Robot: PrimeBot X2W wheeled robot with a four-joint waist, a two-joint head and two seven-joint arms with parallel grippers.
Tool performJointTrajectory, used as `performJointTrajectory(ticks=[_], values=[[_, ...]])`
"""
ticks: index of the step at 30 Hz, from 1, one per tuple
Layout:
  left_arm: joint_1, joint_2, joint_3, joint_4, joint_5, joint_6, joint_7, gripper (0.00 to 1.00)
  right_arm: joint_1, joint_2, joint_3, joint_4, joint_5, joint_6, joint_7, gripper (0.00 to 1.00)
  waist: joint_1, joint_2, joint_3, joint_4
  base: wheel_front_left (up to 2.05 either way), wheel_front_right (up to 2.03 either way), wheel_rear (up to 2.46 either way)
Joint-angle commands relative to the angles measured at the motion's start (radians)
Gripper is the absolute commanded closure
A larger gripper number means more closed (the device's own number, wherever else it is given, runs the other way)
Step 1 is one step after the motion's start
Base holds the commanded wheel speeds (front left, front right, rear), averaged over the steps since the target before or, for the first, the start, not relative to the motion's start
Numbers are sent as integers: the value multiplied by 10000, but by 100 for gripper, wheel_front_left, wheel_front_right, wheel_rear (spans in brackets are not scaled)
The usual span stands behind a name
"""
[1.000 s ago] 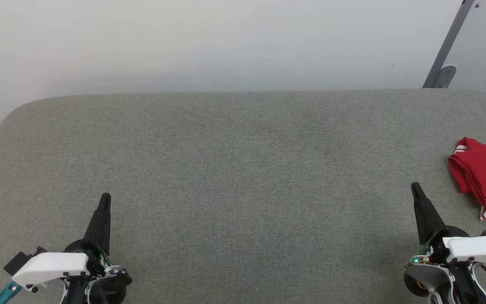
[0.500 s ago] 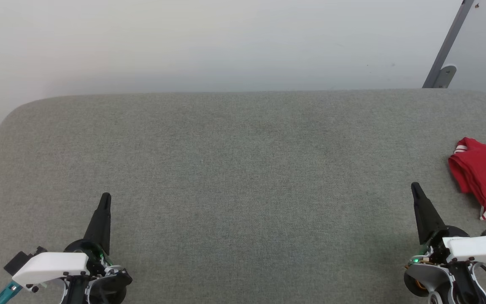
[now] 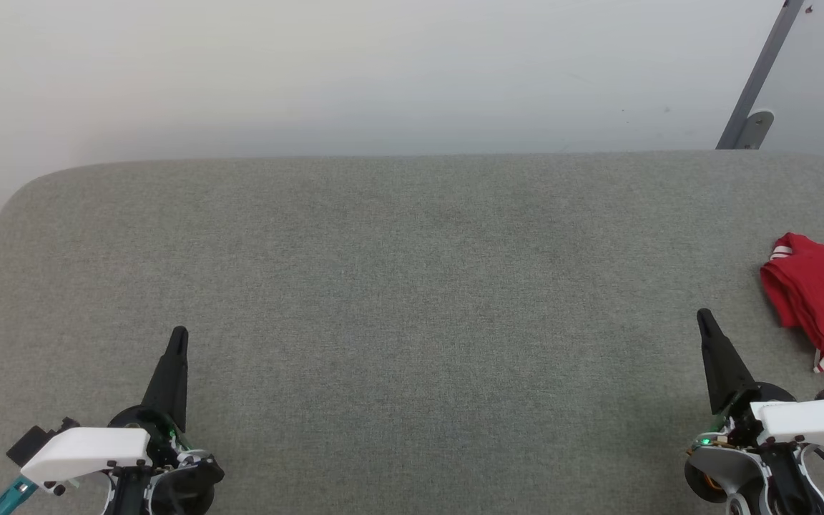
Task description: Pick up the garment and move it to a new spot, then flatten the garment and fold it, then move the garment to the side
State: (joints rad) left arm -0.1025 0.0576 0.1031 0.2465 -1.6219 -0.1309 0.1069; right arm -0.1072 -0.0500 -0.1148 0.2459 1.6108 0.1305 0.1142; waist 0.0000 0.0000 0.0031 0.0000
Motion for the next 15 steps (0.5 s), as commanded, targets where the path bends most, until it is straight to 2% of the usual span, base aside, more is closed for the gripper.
performJointTrajectory(ticks=[1, 15], values=[[-126, -27, 44, -3, 41, 4, 41, 100, -32, 16, 4, 8, 37, 4, 12, 100, 0, 0, 0, 0, 0, 0, 0], [-128, -38, 58, -3, 51, 4, 61, 100, -32, 16, 5, 6, 38, 4, 11, 100, 0, 0, 0, 0, 0, 0, 0]])
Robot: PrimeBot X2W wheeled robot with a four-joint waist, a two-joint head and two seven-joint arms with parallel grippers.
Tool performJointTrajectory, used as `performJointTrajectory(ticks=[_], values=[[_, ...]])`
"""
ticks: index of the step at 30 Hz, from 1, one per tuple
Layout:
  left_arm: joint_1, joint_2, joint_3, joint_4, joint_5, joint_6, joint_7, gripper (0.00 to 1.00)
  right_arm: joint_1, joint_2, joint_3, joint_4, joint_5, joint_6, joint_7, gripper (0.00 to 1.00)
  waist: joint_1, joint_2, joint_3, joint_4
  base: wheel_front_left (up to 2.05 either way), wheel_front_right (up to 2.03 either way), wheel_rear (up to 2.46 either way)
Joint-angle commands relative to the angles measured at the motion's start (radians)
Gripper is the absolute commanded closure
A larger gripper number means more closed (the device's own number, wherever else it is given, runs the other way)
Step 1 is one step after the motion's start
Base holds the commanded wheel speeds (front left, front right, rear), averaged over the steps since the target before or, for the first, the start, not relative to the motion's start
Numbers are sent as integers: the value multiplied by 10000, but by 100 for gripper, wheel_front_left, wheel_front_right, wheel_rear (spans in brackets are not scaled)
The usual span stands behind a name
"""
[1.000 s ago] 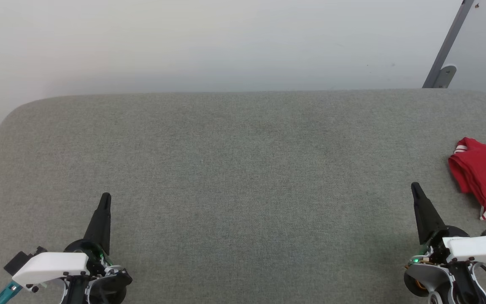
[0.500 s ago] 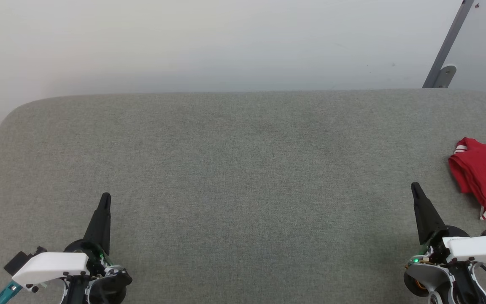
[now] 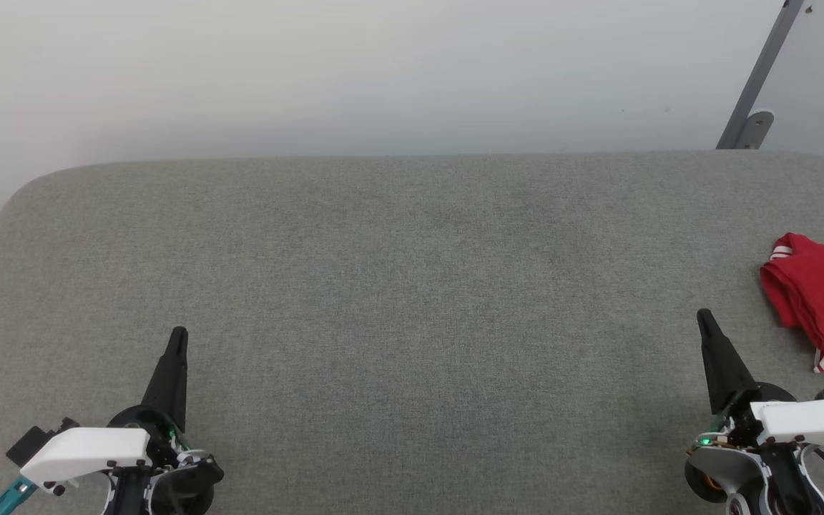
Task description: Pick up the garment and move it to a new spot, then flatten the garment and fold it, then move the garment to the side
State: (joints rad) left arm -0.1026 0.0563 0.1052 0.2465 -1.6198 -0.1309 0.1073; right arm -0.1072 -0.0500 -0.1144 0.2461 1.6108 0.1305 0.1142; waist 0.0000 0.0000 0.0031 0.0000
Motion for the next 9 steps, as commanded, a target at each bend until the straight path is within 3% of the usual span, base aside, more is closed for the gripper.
performJointTrajectory(ticks=[1, 9], values=[[-127, -26, 38, -3, 30, 4, 59, 100, -32, 16, -2, 6, 38, 4, 10, 100, 0, 0, 0, 0, 0, 0, 0], [-129, -30, 48, -2, 38, 4, 51, 100, -32, 16, -2, 4, 38, 4, 10, 100, 0, 0, 0, 0, 0, 0, 0]])
